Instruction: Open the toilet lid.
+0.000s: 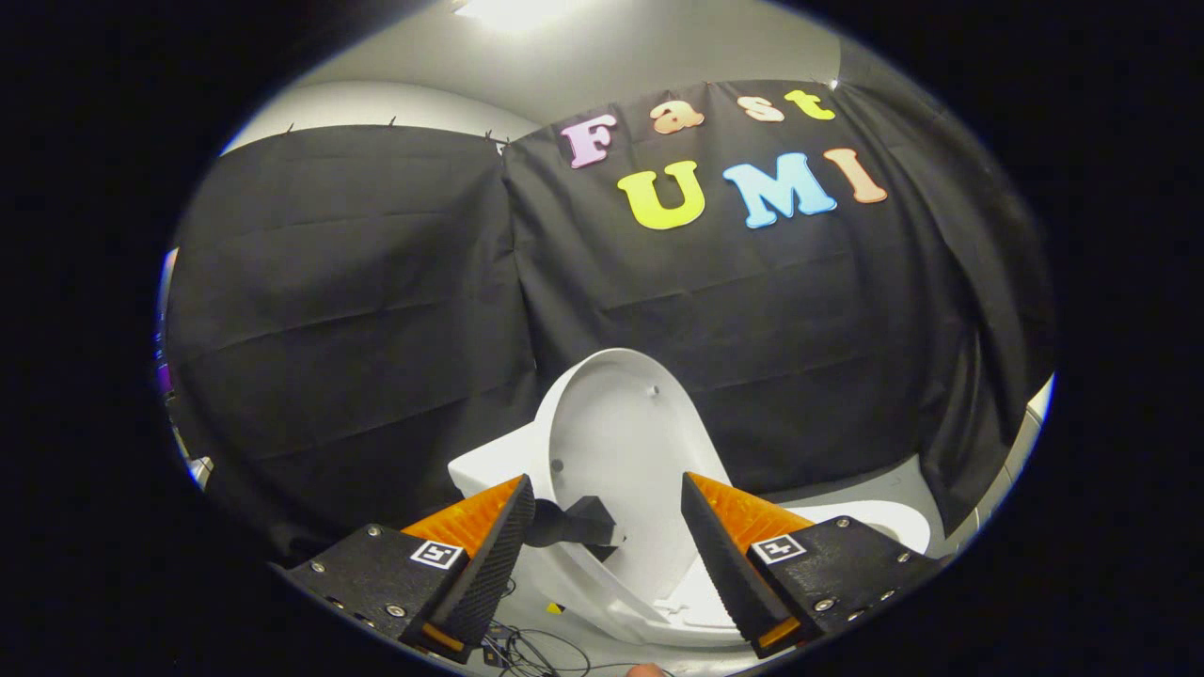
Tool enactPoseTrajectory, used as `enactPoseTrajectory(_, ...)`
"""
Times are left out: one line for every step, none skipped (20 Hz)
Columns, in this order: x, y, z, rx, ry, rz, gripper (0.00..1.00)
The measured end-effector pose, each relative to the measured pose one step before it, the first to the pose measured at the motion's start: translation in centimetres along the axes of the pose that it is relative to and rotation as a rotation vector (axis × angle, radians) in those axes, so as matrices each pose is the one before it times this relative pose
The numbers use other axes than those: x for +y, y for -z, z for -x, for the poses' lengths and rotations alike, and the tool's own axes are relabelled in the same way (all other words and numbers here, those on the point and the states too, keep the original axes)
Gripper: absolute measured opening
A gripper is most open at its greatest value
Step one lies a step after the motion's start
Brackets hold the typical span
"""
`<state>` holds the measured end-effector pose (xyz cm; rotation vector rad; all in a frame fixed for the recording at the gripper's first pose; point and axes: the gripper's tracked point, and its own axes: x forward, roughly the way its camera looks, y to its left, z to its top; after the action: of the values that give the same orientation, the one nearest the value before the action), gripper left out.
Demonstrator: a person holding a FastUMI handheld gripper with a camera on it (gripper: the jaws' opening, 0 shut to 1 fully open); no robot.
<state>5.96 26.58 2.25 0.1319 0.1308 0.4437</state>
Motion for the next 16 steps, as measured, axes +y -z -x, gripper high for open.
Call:
enactPoseTrajectory(-0.86,-0.943,0.664,-0.02058,0.01317,0.01796,0.95)
enactPoseTrajectory(-0.903,-0.771,0.598,-0.01705,0.01659,0.0188,0.96)
enactPoseTrajectory(-0.98,-0.436,0.558,-0.01494,0.01403,0.02055,0.95)
enactPoseTrajectory(-0.894,-0.545,0.587,-0.01139,0.01561,0.01791,0.95)
enactPoseTrajectory(-0.892,-0.229,0.652,-0.01256,0.0152,0.01493,0.95)
enactPoseTrajectory(-0.952,-0.453,0.43,-0.01456,0.01428,0.01082,0.95)
enactPoseTrajectory(-0.871,-0.359,0.44,-0.01015,0.01463,0.00536,0.95)
enactPoseTrajectory(-0.88,-0.355,0.441,-0.0094,0.01375,0.00165,0.95)
enactPoseTrajectory(-0.805,-0.311,0.365,-0.00618,0.01323,0.00136,0.95)
enactPoseTrajectory(-0.673,-0.347,0.446,-0.00607,0.01011,0.00682,0.95)
enactPoseTrajectory(-0.674,-0.302,0.339,-0.00654,0.01245,0.01332,0.95)
enactPoseTrajectory(-0.75,-0.403,0.374,-0.00972,0.01228,0.01787,0.95)
enactPoseTrajectory(-0.72,-0.337,0.461,-0.00903,0.01325,0.02076,0.95)
enactPoseTrajectory(-0.627,-0.27,0.38,-0.0074,0.01066,0.01677,0.95)
enactPoseTrajectory(-0.562,-0.102,0.295,-0.00522,0.00795,0.01235,0.95)
enactPoseTrajectory(-0.596,-0.156,0.295,-0.00112,0.00782,0.00547,0.95)
